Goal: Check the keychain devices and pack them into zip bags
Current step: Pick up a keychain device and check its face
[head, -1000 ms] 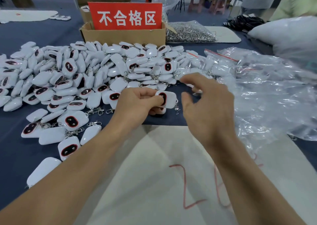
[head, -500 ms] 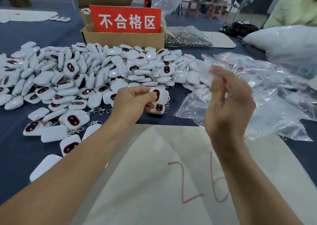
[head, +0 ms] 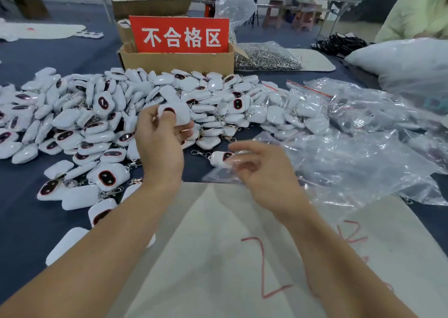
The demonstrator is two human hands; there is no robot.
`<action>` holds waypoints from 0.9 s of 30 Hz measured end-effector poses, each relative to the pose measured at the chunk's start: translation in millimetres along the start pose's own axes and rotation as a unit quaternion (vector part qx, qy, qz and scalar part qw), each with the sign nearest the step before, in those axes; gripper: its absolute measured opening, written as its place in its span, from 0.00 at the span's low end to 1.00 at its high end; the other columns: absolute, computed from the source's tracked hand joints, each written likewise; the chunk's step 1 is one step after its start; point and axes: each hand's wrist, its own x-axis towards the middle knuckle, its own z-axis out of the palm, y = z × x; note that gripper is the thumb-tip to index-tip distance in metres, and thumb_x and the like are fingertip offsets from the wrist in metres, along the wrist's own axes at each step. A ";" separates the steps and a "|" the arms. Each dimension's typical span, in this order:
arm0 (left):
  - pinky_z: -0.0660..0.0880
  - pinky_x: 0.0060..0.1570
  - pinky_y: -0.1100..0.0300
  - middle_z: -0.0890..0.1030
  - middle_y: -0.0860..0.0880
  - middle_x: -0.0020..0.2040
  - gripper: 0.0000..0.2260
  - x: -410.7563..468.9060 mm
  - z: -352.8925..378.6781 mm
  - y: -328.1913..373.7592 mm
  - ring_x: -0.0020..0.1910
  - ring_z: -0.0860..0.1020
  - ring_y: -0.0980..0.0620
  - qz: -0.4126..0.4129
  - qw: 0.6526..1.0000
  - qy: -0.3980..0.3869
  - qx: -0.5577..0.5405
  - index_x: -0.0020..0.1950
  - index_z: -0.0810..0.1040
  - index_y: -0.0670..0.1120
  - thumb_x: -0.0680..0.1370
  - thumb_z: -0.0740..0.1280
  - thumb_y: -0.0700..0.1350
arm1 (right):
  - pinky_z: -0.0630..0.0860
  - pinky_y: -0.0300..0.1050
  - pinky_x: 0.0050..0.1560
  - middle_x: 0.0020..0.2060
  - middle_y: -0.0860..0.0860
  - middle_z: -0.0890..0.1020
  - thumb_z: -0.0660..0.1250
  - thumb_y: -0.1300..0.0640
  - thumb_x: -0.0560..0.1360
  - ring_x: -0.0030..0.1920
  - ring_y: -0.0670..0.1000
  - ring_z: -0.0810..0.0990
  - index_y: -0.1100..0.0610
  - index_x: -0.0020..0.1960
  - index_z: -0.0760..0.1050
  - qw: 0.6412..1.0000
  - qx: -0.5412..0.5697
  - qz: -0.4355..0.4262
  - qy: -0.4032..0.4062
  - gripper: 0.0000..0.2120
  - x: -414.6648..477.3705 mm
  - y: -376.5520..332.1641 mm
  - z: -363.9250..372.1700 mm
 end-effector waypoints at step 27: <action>0.80 0.48 0.58 0.86 0.62 0.38 0.11 -26.9 5.5 -5.6 0.41 0.84 0.60 0.094 0.904 -0.273 0.316 0.44 0.88 0.61 0.75 0.72 0.43 | 0.80 0.52 0.46 0.38 0.50 0.85 0.72 0.56 0.77 0.39 0.47 0.81 0.42 0.45 0.84 0.938 0.153 -0.061 0.306 0.08 6.9 -1.5 -15.1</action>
